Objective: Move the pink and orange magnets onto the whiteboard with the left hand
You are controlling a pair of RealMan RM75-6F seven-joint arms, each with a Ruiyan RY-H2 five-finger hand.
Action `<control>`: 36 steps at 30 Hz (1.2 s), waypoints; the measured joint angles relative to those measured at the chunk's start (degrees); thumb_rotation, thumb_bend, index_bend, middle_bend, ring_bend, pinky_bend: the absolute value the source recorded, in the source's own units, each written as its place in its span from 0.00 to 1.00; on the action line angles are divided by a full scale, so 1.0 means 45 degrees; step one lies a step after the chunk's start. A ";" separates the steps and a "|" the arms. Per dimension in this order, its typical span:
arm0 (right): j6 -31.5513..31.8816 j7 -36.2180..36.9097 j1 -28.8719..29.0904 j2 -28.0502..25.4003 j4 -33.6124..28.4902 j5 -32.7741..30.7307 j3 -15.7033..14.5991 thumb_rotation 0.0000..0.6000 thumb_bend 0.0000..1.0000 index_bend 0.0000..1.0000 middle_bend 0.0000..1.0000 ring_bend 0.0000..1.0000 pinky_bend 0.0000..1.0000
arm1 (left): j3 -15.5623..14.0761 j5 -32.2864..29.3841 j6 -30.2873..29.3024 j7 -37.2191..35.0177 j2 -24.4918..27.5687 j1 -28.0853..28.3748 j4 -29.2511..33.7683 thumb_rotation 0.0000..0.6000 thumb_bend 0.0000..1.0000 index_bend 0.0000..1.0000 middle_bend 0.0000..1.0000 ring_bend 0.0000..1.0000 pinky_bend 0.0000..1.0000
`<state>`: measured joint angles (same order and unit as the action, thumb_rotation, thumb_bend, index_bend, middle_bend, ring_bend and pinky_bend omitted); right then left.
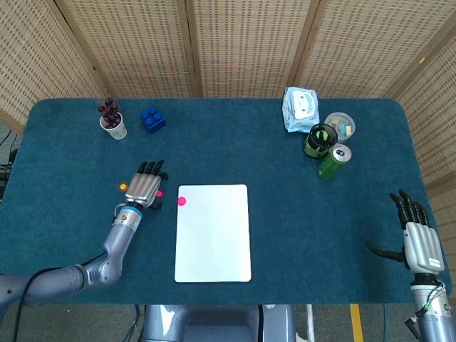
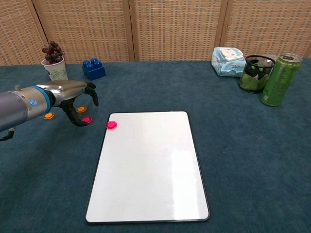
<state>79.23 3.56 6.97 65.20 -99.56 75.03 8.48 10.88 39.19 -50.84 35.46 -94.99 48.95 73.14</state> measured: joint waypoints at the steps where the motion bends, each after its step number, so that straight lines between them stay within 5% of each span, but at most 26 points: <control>1: 0.0000 -0.0002 -0.0001 0.0000 -0.0006 -0.0005 0.0000 1.00 0.03 0.00 0.00 0.00 0.00 | -0.0043 0.0061 0.0139 -0.0196 -0.0014 -0.0038 -0.0234 1.00 0.28 0.33 0.00 0.00 0.00; 14: -0.0038 0.0033 0.0010 -0.0022 -0.0021 -0.0044 0.0009 1.00 0.03 0.00 0.00 0.00 0.00 | -0.0215 0.0614 0.0758 -0.1074 -0.0631 -0.0067 -0.1675 1.00 0.31 0.38 0.00 0.00 0.00; 21: -0.0056 0.0050 0.0015 -0.0034 -0.0029 -0.0055 0.0009 1.00 0.03 0.00 0.00 0.00 0.00 | -0.0202 0.0472 0.0695 -0.0945 -0.0844 -0.0037 -0.1980 1.00 0.37 0.57 0.00 0.00 0.00; 25: -0.0062 0.0049 0.0018 -0.0036 -0.0033 -0.0058 0.0008 1.00 0.03 0.00 0.00 0.00 0.00 | -0.0210 0.0289 0.0604 -0.0722 -0.0883 -0.0049 -0.2055 1.00 0.37 0.59 0.00 0.00 0.00; 36: -0.0086 0.0079 0.0020 -0.0050 -0.0072 -0.0087 0.0009 1.00 0.03 0.00 0.00 0.00 0.00 | 0.0078 0.0560 0.0186 -0.0855 -0.0179 -0.0076 -0.0418 1.00 0.37 0.59 0.00 0.00 0.00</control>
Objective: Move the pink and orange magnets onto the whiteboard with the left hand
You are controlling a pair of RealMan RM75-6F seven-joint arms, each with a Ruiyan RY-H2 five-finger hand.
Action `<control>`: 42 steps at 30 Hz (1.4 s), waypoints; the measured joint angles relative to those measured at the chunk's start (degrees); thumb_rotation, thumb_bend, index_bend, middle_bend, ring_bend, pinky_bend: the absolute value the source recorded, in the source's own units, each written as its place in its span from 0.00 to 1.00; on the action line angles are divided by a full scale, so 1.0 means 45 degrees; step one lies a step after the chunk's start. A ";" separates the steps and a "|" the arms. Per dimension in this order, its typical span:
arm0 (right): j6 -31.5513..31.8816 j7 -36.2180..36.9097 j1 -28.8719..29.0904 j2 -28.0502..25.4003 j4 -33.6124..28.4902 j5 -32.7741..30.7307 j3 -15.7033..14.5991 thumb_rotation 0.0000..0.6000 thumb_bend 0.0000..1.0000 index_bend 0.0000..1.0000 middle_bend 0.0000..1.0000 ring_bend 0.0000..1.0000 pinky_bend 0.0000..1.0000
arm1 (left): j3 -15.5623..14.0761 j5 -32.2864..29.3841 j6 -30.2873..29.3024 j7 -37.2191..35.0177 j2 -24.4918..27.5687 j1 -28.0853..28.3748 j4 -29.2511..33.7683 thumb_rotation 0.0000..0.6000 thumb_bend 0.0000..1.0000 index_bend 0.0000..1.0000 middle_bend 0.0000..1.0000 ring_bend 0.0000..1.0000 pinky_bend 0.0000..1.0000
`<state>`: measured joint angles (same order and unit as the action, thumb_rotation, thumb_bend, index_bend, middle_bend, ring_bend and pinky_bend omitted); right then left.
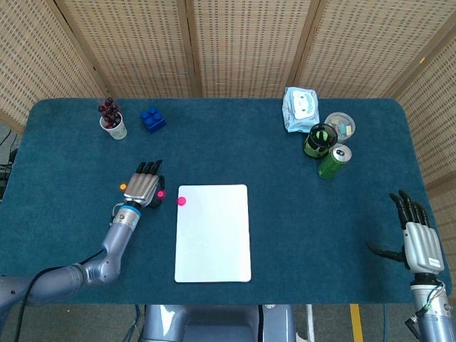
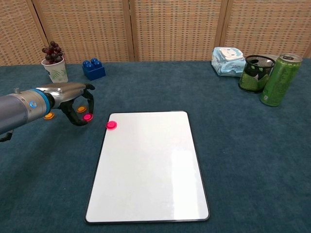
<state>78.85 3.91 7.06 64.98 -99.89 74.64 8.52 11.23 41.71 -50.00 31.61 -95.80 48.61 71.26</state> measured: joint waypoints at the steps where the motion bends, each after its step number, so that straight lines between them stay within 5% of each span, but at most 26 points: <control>1: -0.0003 0.0006 0.0000 -0.0002 0.0000 0.0001 -0.0001 1.00 0.03 0.00 0.00 0.00 0.00 | 0.0066 0.0003 -0.0047 0.0021 0.0076 0.0040 0.0222 1.00 0.37 0.59 0.00 0.00 0.00; 18: -0.0078 0.0186 0.0014 -0.0048 0.0059 0.0030 -0.0016 1.00 0.03 0.00 0.00 0.00 0.00 | 0.0580 -0.1334 -0.0249 0.1611 -0.1354 0.1746 0.0741 1.00 0.35 0.58 0.00 0.00 0.00; 19: -0.0083 0.0194 0.0015 -0.0049 0.0063 0.0030 -0.0016 1.00 0.03 0.00 0.00 0.00 0.00 | 0.0592 -0.1401 -0.0257 0.1664 -0.1534 0.1847 0.0555 1.00 0.33 0.54 0.00 0.00 0.00; 23: -0.0109 0.0203 0.0031 -0.0064 0.0095 0.0068 -0.0032 1.00 0.03 0.00 0.00 0.00 0.00 | 0.0624 -0.1321 -0.0337 0.1585 -0.1877 0.1999 0.0205 1.00 0.27 0.12 0.00 0.00 0.00; 26: -0.0112 0.0212 0.0034 -0.0064 0.0107 0.0079 -0.0038 1.00 0.03 0.00 0.00 0.00 0.00 | 0.0648 -0.1061 -0.0395 0.1350 -0.1848 0.1985 0.0258 1.00 0.21 0.01 0.00 0.00 0.00; 36: -0.0048 0.0116 0.0021 -0.0049 0.0072 0.0109 -0.0054 1.00 0.03 0.00 0.00 0.00 0.00 | 0.0748 -0.0724 -0.0739 0.0933 -0.0347 0.1615 0.1633 1.00 0.14 0.00 0.00 0.00 0.00; 42: -0.0074 0.0079 0.0031 -0.0052 0.0067 0.0089 -0.0058 1.00 0.03 0.00 0.00 0.00 0.00 | 0.0630 -0.1014 -0.1076 0.0901 0.0356 0.1223 0.1534 1.00 0.23 0.21 0.00 0.00 0.00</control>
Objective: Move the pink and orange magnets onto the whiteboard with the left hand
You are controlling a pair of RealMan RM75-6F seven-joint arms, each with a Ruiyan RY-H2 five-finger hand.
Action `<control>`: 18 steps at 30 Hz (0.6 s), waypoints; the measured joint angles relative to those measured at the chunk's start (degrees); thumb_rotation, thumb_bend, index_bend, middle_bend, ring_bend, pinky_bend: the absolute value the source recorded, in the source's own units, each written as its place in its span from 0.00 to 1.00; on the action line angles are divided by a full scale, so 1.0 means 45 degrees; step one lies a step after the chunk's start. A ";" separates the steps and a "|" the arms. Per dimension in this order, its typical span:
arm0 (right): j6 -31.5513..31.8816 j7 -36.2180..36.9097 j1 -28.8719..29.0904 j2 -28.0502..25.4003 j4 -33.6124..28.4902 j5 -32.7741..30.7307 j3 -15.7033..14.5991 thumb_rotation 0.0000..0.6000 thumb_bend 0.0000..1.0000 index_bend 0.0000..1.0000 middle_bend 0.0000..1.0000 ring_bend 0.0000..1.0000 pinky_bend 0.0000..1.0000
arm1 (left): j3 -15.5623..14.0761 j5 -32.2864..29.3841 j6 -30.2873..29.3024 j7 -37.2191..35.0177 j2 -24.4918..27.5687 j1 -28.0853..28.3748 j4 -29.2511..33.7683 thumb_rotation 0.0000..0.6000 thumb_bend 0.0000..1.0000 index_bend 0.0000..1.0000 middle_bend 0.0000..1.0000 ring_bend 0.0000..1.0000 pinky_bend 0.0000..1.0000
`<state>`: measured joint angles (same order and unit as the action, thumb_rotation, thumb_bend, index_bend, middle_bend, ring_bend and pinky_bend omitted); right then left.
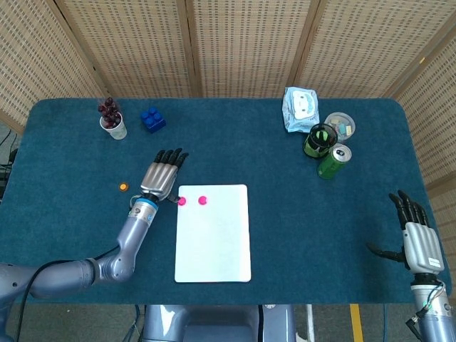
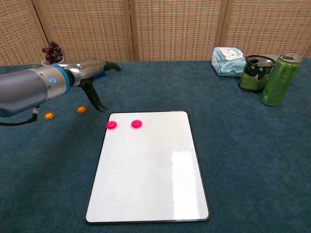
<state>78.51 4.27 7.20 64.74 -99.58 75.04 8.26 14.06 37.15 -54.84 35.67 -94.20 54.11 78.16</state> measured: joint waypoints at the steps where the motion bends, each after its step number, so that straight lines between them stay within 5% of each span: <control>1: -0.0005 0.0000 0.0002 -0.0001 -0.0003 -0.0003 0.0000 1.00 0.03 0.00 0.00 0.00 0.00 | -0.0026 -0.0097 0.0028 -0.0058 0.0079 -0.0080 -0.0157 1.00 0.25 0.27 0.00 0.00 0.00; 5: -0.0013 -0.0010 0.0005 -0.0005 -0.0027 -0.0015 -0.0001 1.00 0.03 0.00 0.00 0.00 0.00 | -0.0157 -0.0205 0.0219 -0.0353 0.0216 -0.0322 -0.0921 1.00 0.29 0.36 0.00 0.00 0.00; 18: -0.0074 -0.0019 0.0022 -0.0032 -0.0102 -0.0090 0.0003 1.00 0.03 0.00 0.00 0.00 0.00 | -0.0417 0.0391 0.1768 -0.2485 -0.0283 -0.0984 -0.3696 1.00 0.29 0.36 0.00 0.00 0.00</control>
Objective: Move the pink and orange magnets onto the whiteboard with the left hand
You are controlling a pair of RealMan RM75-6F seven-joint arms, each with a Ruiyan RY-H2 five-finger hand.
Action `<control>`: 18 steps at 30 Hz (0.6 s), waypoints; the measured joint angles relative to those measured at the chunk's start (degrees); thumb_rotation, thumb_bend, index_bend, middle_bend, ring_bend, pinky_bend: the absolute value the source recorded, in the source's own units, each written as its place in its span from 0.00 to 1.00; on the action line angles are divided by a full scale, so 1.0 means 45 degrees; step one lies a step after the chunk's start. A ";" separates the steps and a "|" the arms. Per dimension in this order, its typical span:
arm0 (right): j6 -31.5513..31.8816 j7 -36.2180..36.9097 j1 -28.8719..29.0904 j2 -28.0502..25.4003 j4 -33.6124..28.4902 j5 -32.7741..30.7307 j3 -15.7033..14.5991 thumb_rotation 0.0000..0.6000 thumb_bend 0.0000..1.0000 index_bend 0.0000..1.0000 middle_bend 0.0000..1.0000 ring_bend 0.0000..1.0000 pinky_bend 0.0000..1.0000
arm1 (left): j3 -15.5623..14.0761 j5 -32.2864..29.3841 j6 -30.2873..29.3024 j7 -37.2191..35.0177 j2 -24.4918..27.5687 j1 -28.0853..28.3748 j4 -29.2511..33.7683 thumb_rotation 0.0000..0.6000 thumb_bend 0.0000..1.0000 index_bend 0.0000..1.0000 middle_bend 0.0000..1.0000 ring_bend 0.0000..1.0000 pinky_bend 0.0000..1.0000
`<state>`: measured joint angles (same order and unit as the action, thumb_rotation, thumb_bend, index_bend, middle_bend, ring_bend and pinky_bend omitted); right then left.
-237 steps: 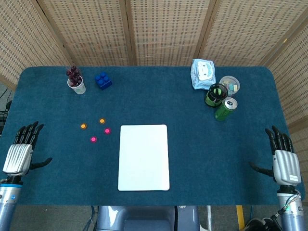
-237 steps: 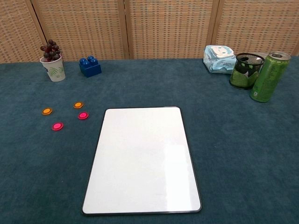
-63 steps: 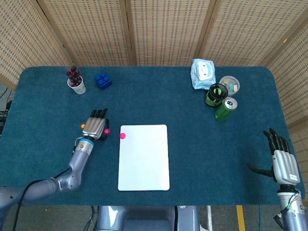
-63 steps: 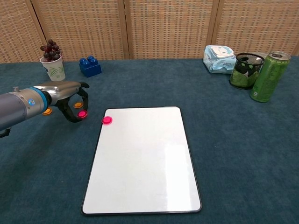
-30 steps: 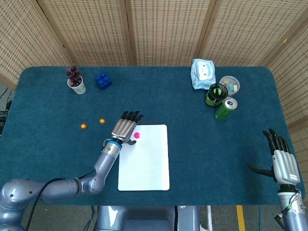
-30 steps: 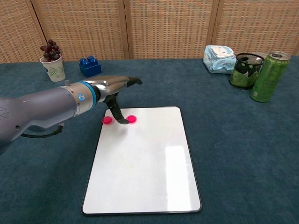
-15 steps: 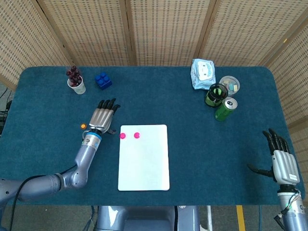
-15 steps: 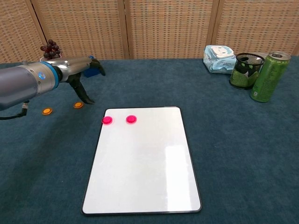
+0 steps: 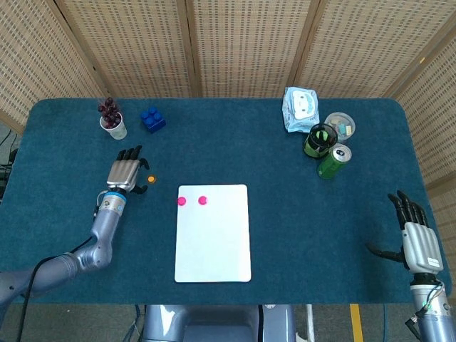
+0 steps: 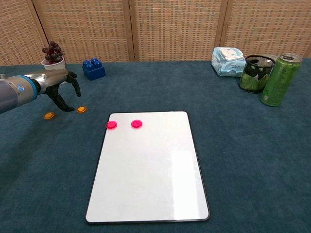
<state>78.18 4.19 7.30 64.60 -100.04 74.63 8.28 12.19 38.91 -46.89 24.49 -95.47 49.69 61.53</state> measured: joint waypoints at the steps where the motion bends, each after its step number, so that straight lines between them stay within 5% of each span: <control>1: -0.0012 0.0005 0.0002 -0.0007 -0.0006 -0.0008 0.0001 1.00 0.03 0.00 0.00 0.00 0.00 | 0.0011 0.0182 0.0096 -0.0180 -0.0118 -0.0013 -0.0219 1.00 0.29 0.36 0.00 0.00 0.00; 18: -0.0023 0.0159 -0.0004 -0.0030 0.0018 0.0022 -0.0005 1.00 0.03 0.00 0.00 0.00 0.00 | 0.0436 -0.0098 0.0395 0.0285 -0.1518 0.0243 -0.2132 1.00 0.30 0.36 0.00 0.00 0.00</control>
<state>78.07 4.90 7.28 64.47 -99.96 74.73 8.25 14.15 38.47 -45.11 25.77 -102.30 50.78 51.94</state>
